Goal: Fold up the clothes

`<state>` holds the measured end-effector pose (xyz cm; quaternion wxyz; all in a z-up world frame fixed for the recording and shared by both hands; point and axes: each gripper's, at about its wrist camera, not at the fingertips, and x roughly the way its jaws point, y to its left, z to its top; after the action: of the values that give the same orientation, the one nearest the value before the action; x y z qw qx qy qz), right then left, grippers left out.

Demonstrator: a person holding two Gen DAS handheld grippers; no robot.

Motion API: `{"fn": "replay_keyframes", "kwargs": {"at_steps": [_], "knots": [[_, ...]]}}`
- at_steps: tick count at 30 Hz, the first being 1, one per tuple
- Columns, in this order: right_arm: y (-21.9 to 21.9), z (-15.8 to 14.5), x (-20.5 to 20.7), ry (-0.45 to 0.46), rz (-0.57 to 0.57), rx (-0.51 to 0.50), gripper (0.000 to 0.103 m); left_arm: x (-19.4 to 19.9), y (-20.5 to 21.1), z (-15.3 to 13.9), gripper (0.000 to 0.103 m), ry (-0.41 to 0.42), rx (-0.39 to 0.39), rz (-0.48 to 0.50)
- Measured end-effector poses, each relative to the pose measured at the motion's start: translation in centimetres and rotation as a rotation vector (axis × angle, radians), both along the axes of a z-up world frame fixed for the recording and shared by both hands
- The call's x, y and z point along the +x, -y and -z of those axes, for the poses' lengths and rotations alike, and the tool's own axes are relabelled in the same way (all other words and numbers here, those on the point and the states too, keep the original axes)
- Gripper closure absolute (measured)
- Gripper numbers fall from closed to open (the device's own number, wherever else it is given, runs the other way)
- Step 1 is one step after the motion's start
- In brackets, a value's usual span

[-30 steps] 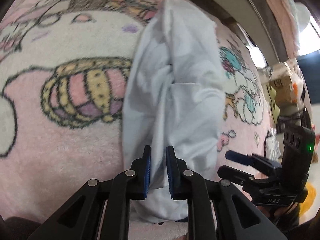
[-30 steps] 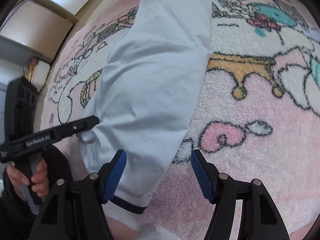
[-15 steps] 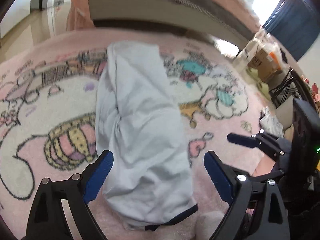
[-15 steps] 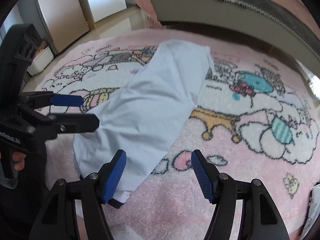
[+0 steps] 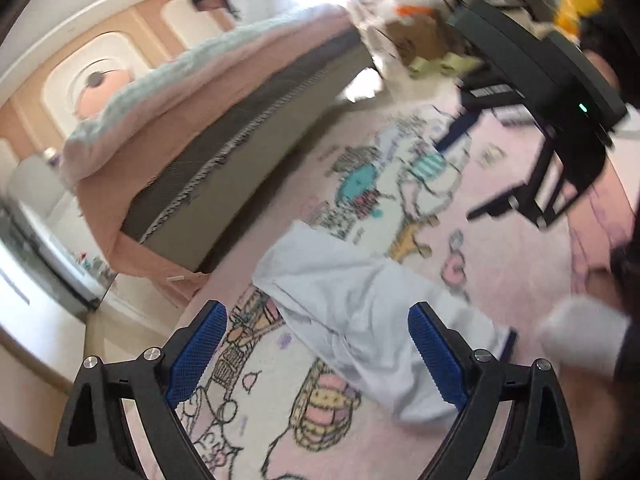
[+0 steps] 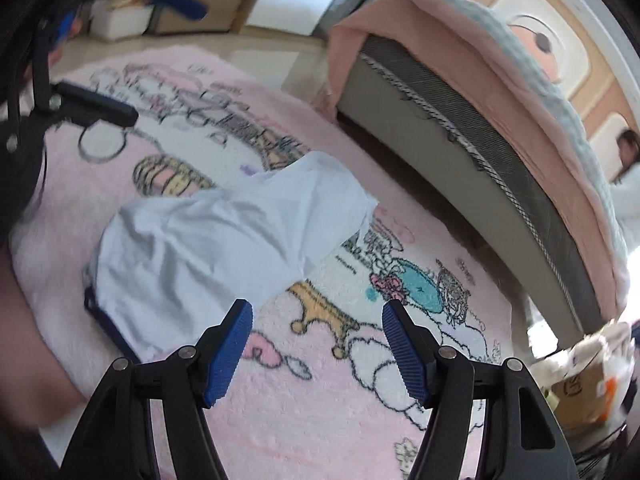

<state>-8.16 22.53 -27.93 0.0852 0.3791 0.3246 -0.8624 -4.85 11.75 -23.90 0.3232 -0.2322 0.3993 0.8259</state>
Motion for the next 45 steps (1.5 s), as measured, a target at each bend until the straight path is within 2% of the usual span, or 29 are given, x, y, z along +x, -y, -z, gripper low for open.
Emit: {"fn": "replay_keyframes", "kwargs": {"at_steps": [4, 7, 11, 15, 17, 20, 24, 26, 28, 30, 34, 39, 42, 45], "knots": [[0.8, 0.7, 0.1, 0.098, -0.007, -0.008, 0.036, 2.3, 0.6, 1.3, 0.01, 0.075, -0.156, 0.093], [2.1, 1.8, 0.5, 0.111, -0.031, 0.064, 0.036, 4.3, 1.0, 3.3, 0.01, 0.031, -0.292, 0.166], [3.9, 3.6, 1.3, 0.115, -0.126, 0.158, 0.036, 5.8, 1.7, 4.7, 0.01, 0.063, -0.393, 0.229], [5.4, 5.2, 2.3, 0.132, -0.236, 0.218, 0.036, 7.4, 2.6, 5.0, 0.01, 0.044, -0.516, 0.294], [5.6, 5.8, 2.2, 0.163, -0.255, 0.223, 0.036, 7.5, 3.2, 5.0, 0.01, 0.061, -0.58, 0.291], [5.6, 6.7, 1.6, 0.219, -0.256, 0.202, 0.036, 6.9, 4.1, 4.6, 0.01, 0.113, -0.59, 0.238], [5.2, 7.2, 0.2, 0.25, -0.219, 0.139, 0.036, 6.4, 4.3, 4.6, 0.01, 0.206, -0.46, 0.124], [5.4, 7.6, -0.1, 0.232, -0.225, 0.158, 0.036, 7.2, 3.8, 5.5, 0.01, 0.166, -0.439, 0.125], [5.7, 8.2, 0.0, 0.214, -0.249, 0.189, 0.036, 8.1, 2.7, 6.9, 0.01, 0.095, -0.469, 0.137], [5.8, 8.9, 0.4, 0.214, -0.27, 0.215, 0.036, 8.9, 1.2, 8.1, 0.01, 0.047, -0.493, 0.099], [5.4, 9.7, 1.3, 0.231, -0.284, 0.207, 0.036, 10.4, -0.9, 9.7, 0.009, 0.09, -0.435, 0.113], [4.9, 11.3, 2.5, 0.186, -0.35, 0.275, 0.036, 10.5, -1.8, 14.2, 0.009, -0.008, -0.569, 0.169], [4.7, 12.6, 3.1, 0.197, -0.414, 0.293, 0.036, 10.0, -1.8, 15.8, 0.009, -0.015, -0.588, 0.196], [4.5, 13.8, 3.8, 0.17, -0.476, 0.318, 0.036, 9.6, -1.6, 17.3, 0.009, -0.006, -0.591, 0.228]]}}
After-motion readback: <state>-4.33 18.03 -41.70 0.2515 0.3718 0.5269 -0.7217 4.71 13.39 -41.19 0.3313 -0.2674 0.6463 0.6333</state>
